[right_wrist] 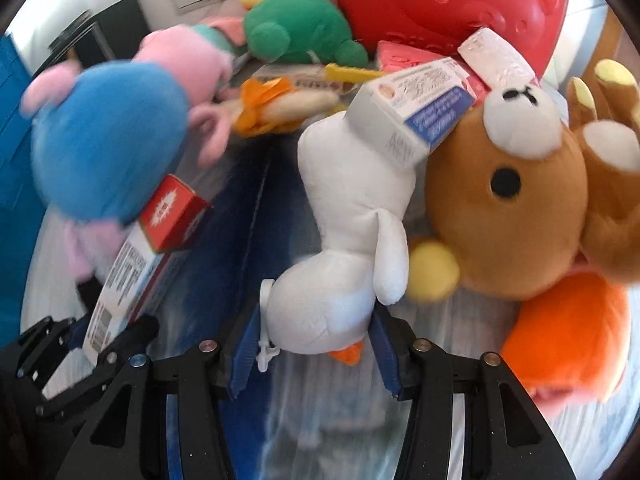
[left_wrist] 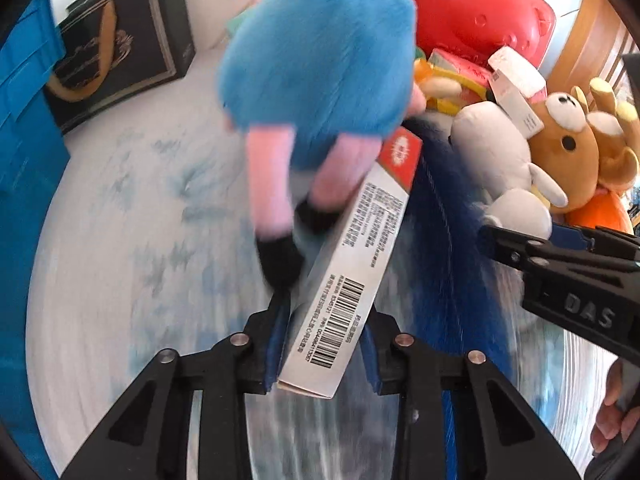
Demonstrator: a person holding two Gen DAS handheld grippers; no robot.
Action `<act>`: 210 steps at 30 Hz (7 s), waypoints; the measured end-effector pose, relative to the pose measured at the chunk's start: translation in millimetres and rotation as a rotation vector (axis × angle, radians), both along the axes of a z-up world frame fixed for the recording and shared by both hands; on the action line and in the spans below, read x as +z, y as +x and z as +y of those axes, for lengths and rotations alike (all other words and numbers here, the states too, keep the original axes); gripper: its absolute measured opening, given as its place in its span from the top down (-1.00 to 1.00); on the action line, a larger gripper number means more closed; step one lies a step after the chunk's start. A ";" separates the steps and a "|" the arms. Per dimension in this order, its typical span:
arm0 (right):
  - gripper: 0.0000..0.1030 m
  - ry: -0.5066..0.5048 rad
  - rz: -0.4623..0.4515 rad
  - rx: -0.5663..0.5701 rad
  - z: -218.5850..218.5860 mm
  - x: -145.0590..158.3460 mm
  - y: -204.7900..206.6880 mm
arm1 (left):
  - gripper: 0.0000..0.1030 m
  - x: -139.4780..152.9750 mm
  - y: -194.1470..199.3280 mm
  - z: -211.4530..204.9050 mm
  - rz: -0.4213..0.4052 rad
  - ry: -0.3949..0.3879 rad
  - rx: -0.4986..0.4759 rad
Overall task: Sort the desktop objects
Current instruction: 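Grasp the white medicine box with the left tool while the right tool grasps the white plush dog, then carry the medicine box and white dog over the blue crate, then open both tools to drop the medicine box and white dog into the crate, then withdraw both tools from the crate back toward the pile, then grasp the blue-shirted George Pig plush with both tools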
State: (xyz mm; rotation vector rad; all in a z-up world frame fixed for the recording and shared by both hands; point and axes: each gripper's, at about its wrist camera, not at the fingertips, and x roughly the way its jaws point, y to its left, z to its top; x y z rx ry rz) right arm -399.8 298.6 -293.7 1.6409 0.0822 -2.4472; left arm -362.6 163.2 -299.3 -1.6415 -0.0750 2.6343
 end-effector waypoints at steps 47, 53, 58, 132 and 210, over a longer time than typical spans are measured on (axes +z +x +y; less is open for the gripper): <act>0.10 0.027 -0.033 0.000 25.3 11.1 70.0 | 0.56 18.0 54.5 11.5 -0.003 -0.053 0.000; 0.10 0.013 0.039 0.035 16.8 44.9 100.2 | 0.56 56.3 92.2 11.9 0.073 -0.054 0.017; 0.10 -0.005 0.095 0.080 10.8 73.3 136.8 | 0.56 81.9 127.0 3.8 0.136 -0.065 0.040; -1.00 -0.188 0.701 0.367 -344.9 294.8 292.8 | -0.34 291.7 329.7 -337.0 0.615 -0.212 0.438; -1.00 -0.077 0.196 -0.086 124.7 92.2 64.6 | -0.34 93.0 -6.7 40.7 0.210 -0.109 0.068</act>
